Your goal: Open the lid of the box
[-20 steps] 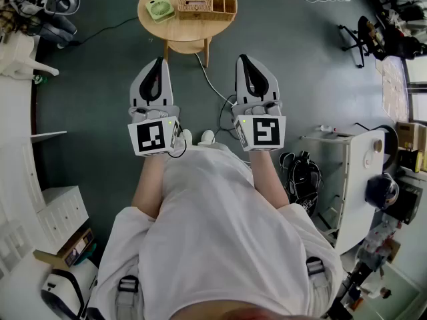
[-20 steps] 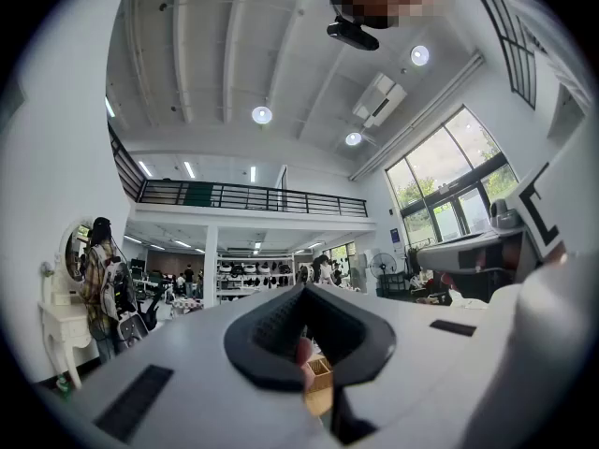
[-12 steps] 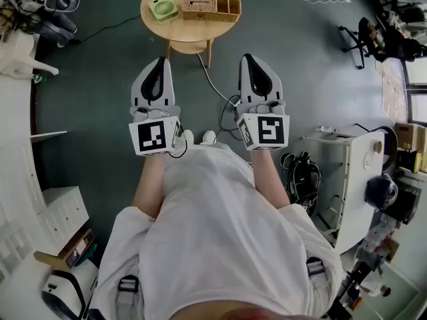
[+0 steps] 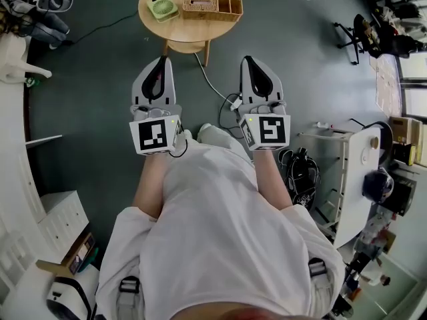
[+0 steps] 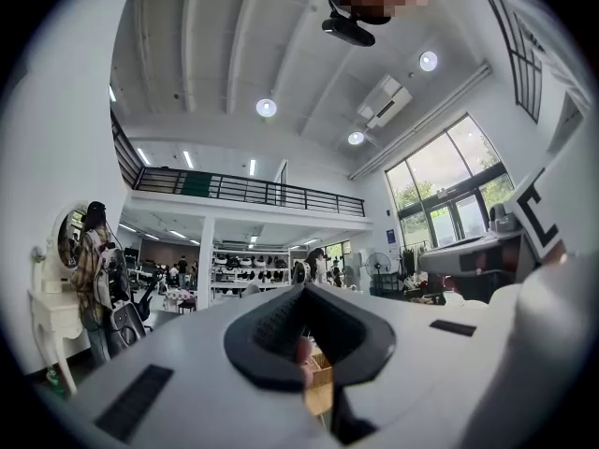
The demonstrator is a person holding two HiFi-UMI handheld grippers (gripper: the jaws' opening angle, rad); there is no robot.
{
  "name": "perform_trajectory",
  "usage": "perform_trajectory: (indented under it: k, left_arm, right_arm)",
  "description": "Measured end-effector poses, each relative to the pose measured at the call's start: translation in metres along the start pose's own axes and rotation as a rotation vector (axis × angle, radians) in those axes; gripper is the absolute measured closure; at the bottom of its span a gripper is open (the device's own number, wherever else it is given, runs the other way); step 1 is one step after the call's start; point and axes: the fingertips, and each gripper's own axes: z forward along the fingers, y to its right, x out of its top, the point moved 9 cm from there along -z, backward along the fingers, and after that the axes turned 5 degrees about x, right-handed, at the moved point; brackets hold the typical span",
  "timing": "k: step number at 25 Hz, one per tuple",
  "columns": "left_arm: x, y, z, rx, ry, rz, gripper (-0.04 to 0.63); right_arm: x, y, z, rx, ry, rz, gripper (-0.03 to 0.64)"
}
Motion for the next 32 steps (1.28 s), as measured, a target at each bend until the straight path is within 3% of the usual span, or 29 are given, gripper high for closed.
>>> perform_trajectory:
  k: [9, 20, 26, 32]
  left_arm:
    - [-0.016, -0.009, 0.071, 0.01, -0.028, 0.004, 0.601]
    - [-0.033, -0.012, 0.247, 0.039, -0.024, 0.02, 0.601]
    - [-0.036, -0.024, 0.312, 0.052, -0.027, 0.017, 0.601]
    - [-0.045, -0.041, 0.363, 0.015, -0.004, -0.003, 0.6]
  right_arm:
    - [-0.017, 0.04, 0.057, 0.005, 0.01, 0.022, 0.618]
    - [-0.039, 0.167, 0.192, 0.04, 0.045, 0.025, 0.618]
    - [-0.043, 0.202, 0.245, 0.05, 0.056, 0.031, 0.618]
    - [-0.05, 0.22, 0.281, 0.016, 0.036, 0.035, 0.618]
